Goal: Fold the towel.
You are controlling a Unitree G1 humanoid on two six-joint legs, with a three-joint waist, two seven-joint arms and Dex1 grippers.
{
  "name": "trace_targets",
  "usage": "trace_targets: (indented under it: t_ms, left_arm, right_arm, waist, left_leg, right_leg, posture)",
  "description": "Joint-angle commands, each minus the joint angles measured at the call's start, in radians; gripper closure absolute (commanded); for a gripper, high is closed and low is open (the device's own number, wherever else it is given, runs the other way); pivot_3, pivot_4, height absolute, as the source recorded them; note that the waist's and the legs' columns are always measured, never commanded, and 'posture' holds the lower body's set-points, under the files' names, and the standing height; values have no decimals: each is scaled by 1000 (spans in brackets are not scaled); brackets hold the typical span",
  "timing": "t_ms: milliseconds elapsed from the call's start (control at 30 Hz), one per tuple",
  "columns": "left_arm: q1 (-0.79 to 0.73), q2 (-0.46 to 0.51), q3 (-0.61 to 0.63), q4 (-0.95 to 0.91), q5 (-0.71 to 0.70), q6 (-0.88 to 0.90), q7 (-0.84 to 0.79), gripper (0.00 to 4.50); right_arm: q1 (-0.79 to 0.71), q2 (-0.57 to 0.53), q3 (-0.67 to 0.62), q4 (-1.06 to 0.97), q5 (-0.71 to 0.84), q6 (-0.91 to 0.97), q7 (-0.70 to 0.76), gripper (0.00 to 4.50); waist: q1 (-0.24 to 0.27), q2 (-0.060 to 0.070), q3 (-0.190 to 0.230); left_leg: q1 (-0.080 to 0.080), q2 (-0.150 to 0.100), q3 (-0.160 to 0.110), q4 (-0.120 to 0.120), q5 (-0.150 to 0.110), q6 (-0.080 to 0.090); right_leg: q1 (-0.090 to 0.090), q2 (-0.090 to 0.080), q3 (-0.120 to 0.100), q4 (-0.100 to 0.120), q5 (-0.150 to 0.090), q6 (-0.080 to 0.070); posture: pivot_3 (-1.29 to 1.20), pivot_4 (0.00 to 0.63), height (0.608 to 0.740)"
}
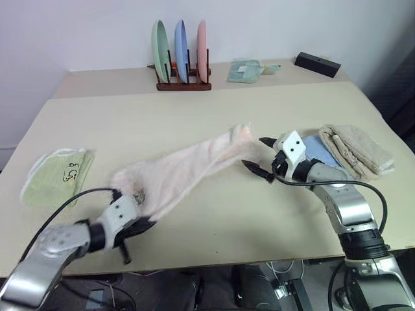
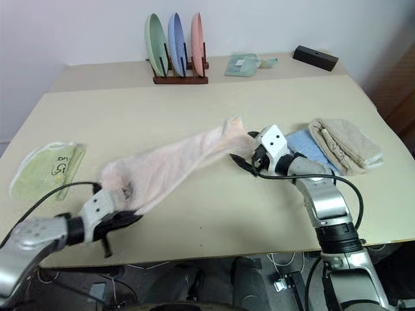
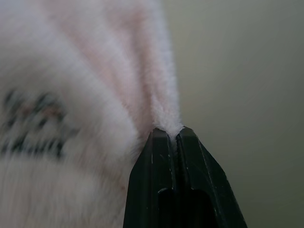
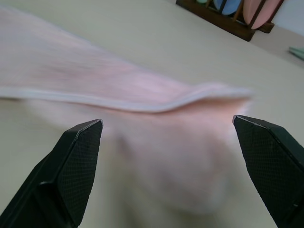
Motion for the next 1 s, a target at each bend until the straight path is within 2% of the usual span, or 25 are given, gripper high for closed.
trace_targets:
  t_ms: [33, 100, 333, 500, 767, 867, 1000]
  left_arm:
    - [45, 23, 80, 29, 40, -58, 7, 4452]
    - [58, 19, 95, 43, 50, -79, 13, 4452]
    - [35, -8, 73, 66, 55, -109, 33, 4452]
    - [13, -18, 66, 73, 52, -113, 41, 4452]
    - [-2, -19, 50, 89, 58, -116, 40, 4452]
    - [-2, -22, 47, 91, 59, -116, 41, 4500]
    - [11, -27, 53, 79, 58, -113, 44, 4500]
  right_arm:
    - [-99, -28, 22, 85, -99, -119, -16, 0]
    - [-143, -35, 36, 150, -149, -164, -36, 0]
    - [-307, -110, 195, 456, -396, -563, -23, 0]
    - [-398, -133, 254, 632, -485, -768, -33, 0]
    - [-553, -61, 387, 858, -734, -946, -268, 0]
    - [-595, -38, 427, 928, -792, -978, -331, 854]
    - [-622, -31, 442, 973, -820, -1011, -386, 2867]
  waist:
    - [2, 0, 0]
    - [3, 0, 0]
    - [-1, 0, 0]
    - [-2, 0, 0]
    - [-9, 0, 0]
    - [-12, 0, 0]
    - [-13, 0, 0]
  left_leg:
    - [0, 0, 0, 0, 0, 0]
    - [0, 0, 1, 0, 0, 0]
    - [0, 1, 3, -1, -1, 1]
    - [0, 1, 3, -1, -1, 1]
    - [0, 1, 4, -2, 0, 0]
    - [0, 2, 4, -2, 0, 0]
    - [0, 1, 4, -3, 0, 0]
  right_leg:
    - [0, 0, 0, 0, 0, 0]
    - [1, 0, 0, -1, 0, 0]
    - [-1, 0, 0, -1, 0, 0]
    - [-1, 0, 0, -1, 0, 0]
    - [-2, 1, 1, 0, 0, 0]
    - [-2, 1, 1, 0, 0, 0]
    - [-2, 1, 1, -1, 0, -1]
  posture:
    - [0, 150, 740]
    - [0, 150, 740]
    - [0, 150, 740]
    - [0, 150, 740]
    - [0, 150, 740]
    - [0, 150, 740]
    - [0, 150, 740]
